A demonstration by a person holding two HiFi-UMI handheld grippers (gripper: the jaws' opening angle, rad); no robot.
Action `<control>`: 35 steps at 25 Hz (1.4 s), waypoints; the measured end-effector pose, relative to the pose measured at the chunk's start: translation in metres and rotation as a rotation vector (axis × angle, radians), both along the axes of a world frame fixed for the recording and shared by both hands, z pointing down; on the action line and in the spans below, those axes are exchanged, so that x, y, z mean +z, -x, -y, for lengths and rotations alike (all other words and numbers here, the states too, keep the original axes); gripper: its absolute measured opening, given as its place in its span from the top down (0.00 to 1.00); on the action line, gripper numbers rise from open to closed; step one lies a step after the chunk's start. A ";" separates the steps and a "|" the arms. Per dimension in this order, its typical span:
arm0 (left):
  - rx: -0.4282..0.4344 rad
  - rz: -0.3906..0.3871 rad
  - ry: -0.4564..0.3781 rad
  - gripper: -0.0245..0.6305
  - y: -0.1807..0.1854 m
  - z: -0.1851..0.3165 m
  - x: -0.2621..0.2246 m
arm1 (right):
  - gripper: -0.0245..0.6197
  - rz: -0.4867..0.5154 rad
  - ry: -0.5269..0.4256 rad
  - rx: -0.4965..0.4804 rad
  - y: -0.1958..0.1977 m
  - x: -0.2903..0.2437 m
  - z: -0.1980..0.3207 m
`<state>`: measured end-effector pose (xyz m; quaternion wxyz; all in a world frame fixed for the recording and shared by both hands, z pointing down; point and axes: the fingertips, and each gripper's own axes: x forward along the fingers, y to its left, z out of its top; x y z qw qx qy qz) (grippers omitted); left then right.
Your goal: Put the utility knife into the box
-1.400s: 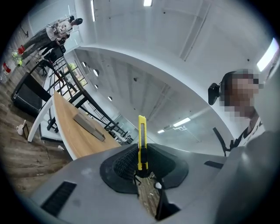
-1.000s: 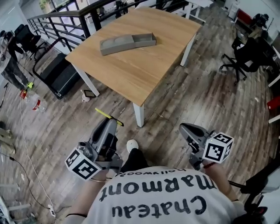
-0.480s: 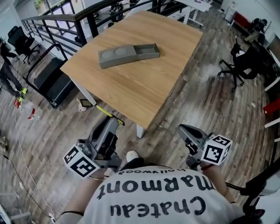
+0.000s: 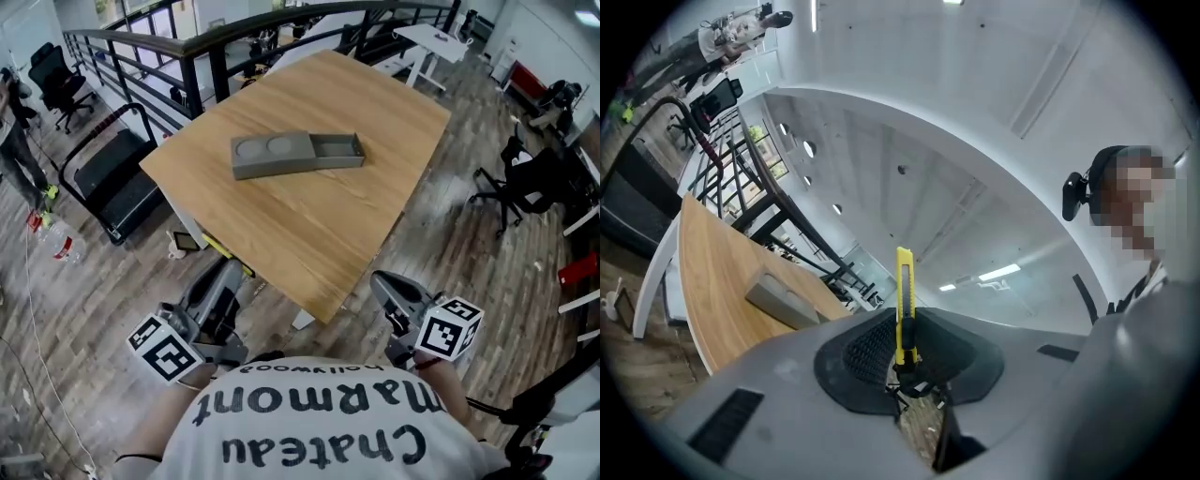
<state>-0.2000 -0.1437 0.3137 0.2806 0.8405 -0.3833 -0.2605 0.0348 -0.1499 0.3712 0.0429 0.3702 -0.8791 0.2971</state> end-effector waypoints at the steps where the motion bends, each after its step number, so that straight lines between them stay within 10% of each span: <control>1: 0.002 0.001 0.003 0.87 0.003 0.004 0.002 | 0.95 0.005 0.001 -0.003 0.005 0.000 0.004; 19: 0.116 0.006 0.004 0.87 -0.033 0.059 0.013 | 0.95 -0.008 0.031 0.145 -0.035 0.011 0.030; 35: -0.043 -0.013 0.039 0.87 -0.078 0.100 0.007 | 0.95 -0.028 0.029 -0.062 -0.061 -0.002 0.125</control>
